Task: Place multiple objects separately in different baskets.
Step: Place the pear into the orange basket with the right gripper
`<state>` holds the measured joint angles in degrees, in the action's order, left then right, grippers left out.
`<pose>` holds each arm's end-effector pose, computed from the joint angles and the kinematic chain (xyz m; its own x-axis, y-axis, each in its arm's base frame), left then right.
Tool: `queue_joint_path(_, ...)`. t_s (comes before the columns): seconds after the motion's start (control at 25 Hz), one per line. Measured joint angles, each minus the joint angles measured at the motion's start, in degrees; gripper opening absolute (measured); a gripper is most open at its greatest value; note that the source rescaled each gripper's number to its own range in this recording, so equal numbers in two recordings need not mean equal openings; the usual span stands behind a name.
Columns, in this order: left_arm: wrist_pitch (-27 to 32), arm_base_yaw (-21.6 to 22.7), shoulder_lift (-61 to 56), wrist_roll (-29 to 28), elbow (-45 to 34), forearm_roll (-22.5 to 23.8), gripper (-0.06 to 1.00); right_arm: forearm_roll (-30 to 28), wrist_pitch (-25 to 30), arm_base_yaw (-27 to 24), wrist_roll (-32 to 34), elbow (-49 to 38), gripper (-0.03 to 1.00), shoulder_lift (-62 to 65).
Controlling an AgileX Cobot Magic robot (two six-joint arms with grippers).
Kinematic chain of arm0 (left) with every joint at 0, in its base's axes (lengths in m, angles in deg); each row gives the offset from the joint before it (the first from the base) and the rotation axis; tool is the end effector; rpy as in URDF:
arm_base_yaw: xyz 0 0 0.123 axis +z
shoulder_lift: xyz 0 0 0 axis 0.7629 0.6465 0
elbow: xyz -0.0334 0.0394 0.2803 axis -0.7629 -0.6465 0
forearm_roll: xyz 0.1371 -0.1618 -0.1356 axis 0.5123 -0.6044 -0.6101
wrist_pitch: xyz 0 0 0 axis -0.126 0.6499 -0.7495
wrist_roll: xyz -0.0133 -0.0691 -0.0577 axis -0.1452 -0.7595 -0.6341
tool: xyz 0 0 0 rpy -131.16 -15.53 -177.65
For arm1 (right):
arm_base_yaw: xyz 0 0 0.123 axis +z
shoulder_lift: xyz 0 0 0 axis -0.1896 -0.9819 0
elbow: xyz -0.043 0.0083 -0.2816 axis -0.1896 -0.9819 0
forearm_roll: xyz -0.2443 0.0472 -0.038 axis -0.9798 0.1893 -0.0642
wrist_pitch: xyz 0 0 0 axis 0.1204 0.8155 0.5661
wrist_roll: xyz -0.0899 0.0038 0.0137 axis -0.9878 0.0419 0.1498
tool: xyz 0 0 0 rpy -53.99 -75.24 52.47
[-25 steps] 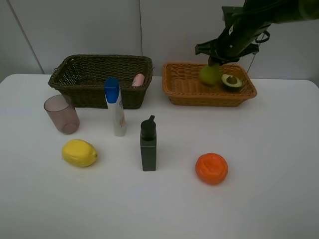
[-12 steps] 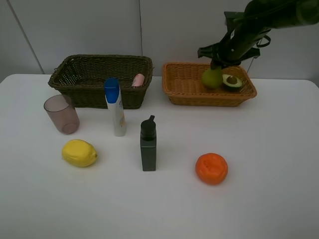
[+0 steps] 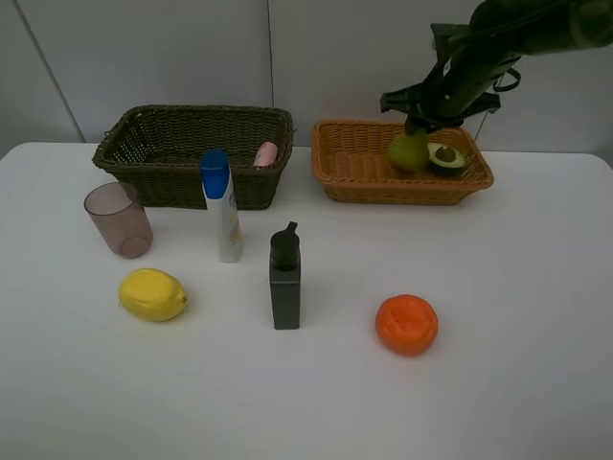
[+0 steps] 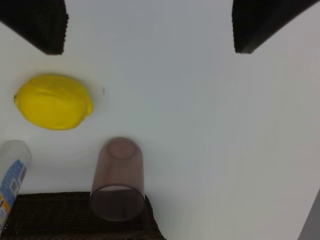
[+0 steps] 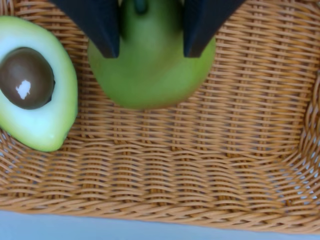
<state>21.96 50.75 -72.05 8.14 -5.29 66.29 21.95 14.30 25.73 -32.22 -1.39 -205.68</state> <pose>0.0026 -0.0066 0.2531 -0.5332 -0.0130 -0.8459 0.0424 0.9982 -0.0421 0.4433 0.1071 0.2070 -0.7729 -0.1380 -0.6193 -0.1412 0.9890 -0.0442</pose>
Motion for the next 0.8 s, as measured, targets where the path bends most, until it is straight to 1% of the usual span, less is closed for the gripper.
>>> queue_joint_path(0.32, 0.00, 0.00, 0.00, 0.00, 0.00, 0.00, 0.89, 1.11, 0.00, 0.00, 0.00, 0.00, 0.00, 0.00)
queue_joint_path(0.4, 0.00, 0.00, 0.00, 0.00, 0.00, 0.00, 0.89, 1.45, -0.05, 0.00, 0.00, 0.00, 0.07, 0.00)
queue_joint_path(0.44, 0.00, 0.00, 0.00, 0.00, 0.00, 0.00, 0.89, 1.44, -0.19, 0.00, 0.00, 0.00, 0.17, 0.00)
queue_joint_path(0.52, 0.00, 0.00, 0.00, 0.00, 0.00, 0.00, 0.89, 1.44, -0.43, 0.00, 0.00, 0.00, 0.41, 0.00)
queue_joint_path(0.6, 0.00, 0.00, 0.00, 0.00, 0.00, 0.00, 0.89, 0.67, -0.48, 0.00, 0.00, 0.00, 0.74, 0.00)
queue_joint_path(0.64, 0.00, 0.00, 0.00, 0.00, 0.00, 0.00, 0.89, 0.34, -0.48, 0.00, 0.00, 0.00, 0.84, 0.00)
queue_joint_path(0.72, 0.00, 0.00, 0.00, 0.00, 0.00, 0.00, 0.89, 0.40, -0.54, 0.00, 0.00, 0.00, 0.94, 0.00)
queue_joint_path(0.8, 0.00, 0.00, 0.00, 0.00, 0.00, 0.00, 0.89, 0.60, -0.53, 0.00, 0.00, 0.00, 0.97, 0.00)
